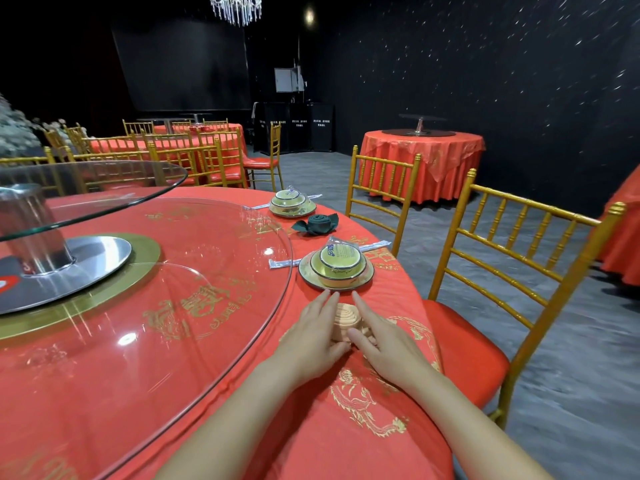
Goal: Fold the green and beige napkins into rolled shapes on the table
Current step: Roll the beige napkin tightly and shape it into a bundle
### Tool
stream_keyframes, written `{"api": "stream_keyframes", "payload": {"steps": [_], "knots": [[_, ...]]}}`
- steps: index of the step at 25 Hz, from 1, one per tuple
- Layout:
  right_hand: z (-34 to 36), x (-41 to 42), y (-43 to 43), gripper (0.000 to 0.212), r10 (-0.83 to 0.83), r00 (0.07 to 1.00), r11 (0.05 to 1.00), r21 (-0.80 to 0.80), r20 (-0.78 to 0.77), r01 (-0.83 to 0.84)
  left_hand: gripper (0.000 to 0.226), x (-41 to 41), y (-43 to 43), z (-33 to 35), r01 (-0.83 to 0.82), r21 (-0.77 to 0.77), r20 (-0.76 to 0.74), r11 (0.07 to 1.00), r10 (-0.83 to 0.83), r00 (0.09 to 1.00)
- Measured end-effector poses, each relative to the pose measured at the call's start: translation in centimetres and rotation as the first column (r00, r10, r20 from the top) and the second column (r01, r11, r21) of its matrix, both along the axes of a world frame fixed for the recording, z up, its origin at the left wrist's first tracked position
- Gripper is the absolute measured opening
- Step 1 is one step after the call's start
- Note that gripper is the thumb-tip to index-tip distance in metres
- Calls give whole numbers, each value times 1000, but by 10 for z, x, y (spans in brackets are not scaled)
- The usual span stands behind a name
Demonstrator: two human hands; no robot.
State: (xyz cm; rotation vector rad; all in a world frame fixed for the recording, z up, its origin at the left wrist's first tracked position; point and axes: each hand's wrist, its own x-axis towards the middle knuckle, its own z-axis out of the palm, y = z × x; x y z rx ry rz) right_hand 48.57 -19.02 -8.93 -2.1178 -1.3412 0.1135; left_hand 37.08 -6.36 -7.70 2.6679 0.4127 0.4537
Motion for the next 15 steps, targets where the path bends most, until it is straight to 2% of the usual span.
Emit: {"api": "stream_keyframes", "payload": {"steps": [4, 6, 11, 15], "knots": [[-4, 2, 3, 53, 21, 997, 999, 30, 69, -23, 64, -10, 1, 0, -28, 222, -45, 975, 39, 998], [-8, 3, 3, 53, 32, 996, 999, 28, 81, -34, 62, -13, 1, -1, -33, 279, -68, 960, 54, 996], [-9, -4, 1, 58, 54, 992, 999, -1, 118, -54, 63, -23, -10, -11, -66, 294, -114, 953, 103, 988], [-8, -4, 0, 67, 45, 995, 999, -11, 91, -44, 68, -20, -11, -10, -73, 300, -135, 951, 119, 984]]}}
